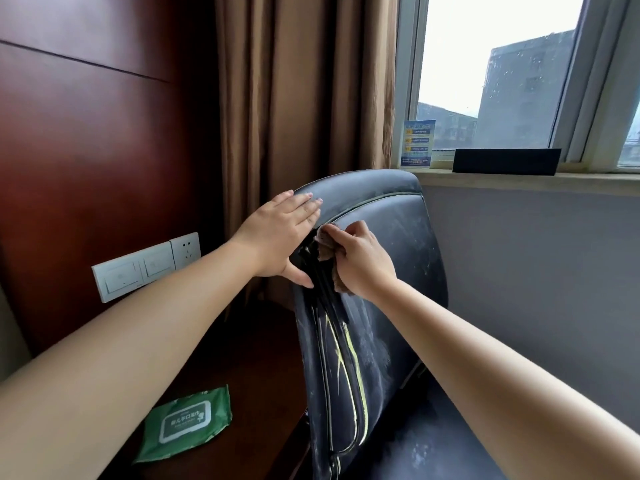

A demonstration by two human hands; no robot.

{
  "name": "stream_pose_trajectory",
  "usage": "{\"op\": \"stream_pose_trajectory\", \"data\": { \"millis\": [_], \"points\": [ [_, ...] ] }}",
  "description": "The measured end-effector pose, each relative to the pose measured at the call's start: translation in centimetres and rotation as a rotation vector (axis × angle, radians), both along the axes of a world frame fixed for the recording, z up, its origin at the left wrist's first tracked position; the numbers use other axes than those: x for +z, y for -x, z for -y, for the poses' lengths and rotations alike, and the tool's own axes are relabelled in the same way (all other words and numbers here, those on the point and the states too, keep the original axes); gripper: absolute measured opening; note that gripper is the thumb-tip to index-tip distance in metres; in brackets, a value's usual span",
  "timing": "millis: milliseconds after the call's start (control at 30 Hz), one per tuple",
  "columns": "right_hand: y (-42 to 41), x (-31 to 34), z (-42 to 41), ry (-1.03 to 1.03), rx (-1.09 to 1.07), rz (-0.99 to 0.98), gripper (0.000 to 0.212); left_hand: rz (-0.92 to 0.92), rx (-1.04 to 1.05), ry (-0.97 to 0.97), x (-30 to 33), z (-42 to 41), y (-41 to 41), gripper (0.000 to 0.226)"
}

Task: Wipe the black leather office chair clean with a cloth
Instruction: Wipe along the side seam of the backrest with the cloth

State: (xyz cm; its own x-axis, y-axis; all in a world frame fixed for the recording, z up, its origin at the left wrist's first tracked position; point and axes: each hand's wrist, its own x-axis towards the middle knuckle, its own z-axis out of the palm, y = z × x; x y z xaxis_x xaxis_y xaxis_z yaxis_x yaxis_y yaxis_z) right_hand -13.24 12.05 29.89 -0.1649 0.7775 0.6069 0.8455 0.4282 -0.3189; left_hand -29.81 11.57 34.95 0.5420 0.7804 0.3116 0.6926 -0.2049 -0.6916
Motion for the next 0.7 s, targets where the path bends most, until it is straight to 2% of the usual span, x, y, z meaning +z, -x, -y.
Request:
{"op": "stream_pose_trajectory", "data": {
  "millis": [167, 300, 567, 700],
  "points": [
    [0.0, -3.2, 1.7, -0.136, 0.133, 0.039, 0.042, 0.061, -0.02, 0.04, 0.0, -0.1, -0.1, 0.125],
    [-0.4, -1.3, 0.7, -0.094, 0.081, 0.094, 0.045, 0.04, 0.01, 0.014, -0.1, 0.0, -0.5, 0.129],
    [-0.1, -0.5, 0.2, -0.088, 0.156, 0.08, 0.044, 0.088, -0.005, 0.018, -0.3, 0.0, -0.4, 0.129],
    [-0.5, 0.4, -1.1, -0.018, 0.061, 0.075, 0.043, 0.112, -0.006, 0.008, -0.6, -0.2, -0.3, 0.128]
  ]
}}
